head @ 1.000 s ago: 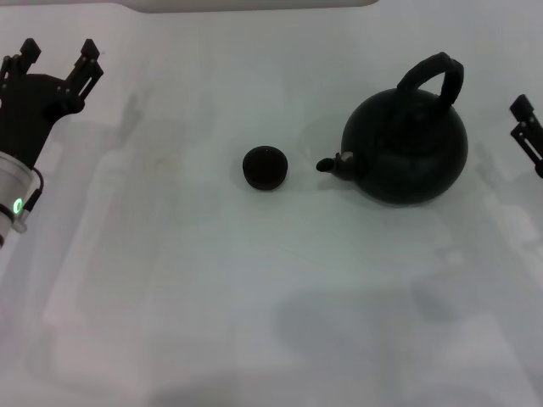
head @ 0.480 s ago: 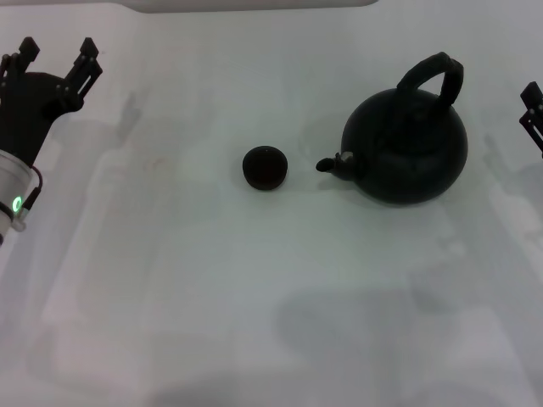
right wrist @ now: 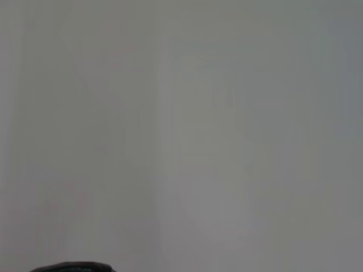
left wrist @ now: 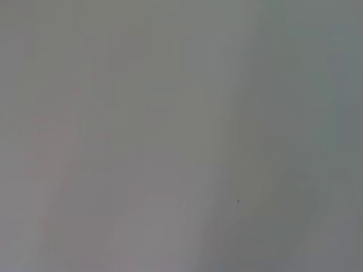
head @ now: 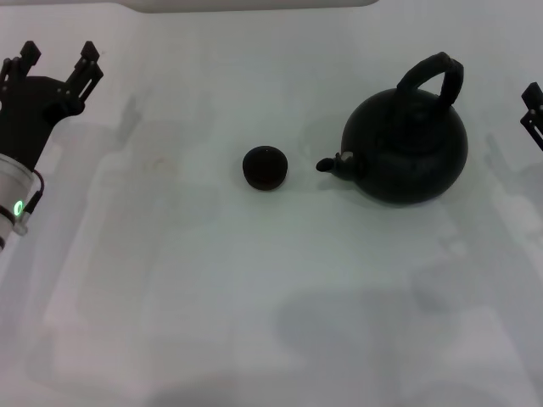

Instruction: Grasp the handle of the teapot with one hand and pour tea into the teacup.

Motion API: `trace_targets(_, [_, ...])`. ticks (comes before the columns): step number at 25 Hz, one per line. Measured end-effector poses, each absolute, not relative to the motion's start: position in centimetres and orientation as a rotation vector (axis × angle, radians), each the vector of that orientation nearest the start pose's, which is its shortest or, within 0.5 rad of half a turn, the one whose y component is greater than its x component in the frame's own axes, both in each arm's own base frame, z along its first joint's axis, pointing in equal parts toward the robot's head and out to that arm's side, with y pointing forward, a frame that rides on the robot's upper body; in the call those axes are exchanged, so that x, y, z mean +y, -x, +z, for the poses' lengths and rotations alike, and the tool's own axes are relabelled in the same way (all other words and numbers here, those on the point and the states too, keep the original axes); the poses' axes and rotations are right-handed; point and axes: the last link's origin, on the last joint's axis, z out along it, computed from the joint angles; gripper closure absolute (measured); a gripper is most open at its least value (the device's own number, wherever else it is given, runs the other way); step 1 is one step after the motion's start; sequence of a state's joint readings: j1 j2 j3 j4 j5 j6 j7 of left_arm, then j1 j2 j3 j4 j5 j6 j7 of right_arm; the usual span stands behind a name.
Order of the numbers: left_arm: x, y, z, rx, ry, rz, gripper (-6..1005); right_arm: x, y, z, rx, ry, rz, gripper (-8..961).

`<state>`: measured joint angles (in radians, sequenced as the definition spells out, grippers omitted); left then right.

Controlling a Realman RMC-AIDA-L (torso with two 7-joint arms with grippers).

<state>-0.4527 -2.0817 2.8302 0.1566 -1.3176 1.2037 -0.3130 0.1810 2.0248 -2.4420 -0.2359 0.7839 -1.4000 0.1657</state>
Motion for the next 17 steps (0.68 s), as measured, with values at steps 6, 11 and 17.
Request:
trace_targets(6, [31.75, 32.33, -3.57, -0.705, 1.653, -0.824, 120, 24.19, -35.31, -0.88, 0.479, 1.655, 0.759, 94])
trace_targets(11, [31.46, 32.54, -3.58, -0.708, 1.649, -0.82, 120, 24.2, -35.26, -0.93, 0.478, 1.659, 0.76, 95])
trace_targets(17, [31.4, 32.57, -3.6, -0.71, 1.648, -0.82, 120, 24.25, -35.18, -0.81, 0.473, 1.652, 0.767, 95])
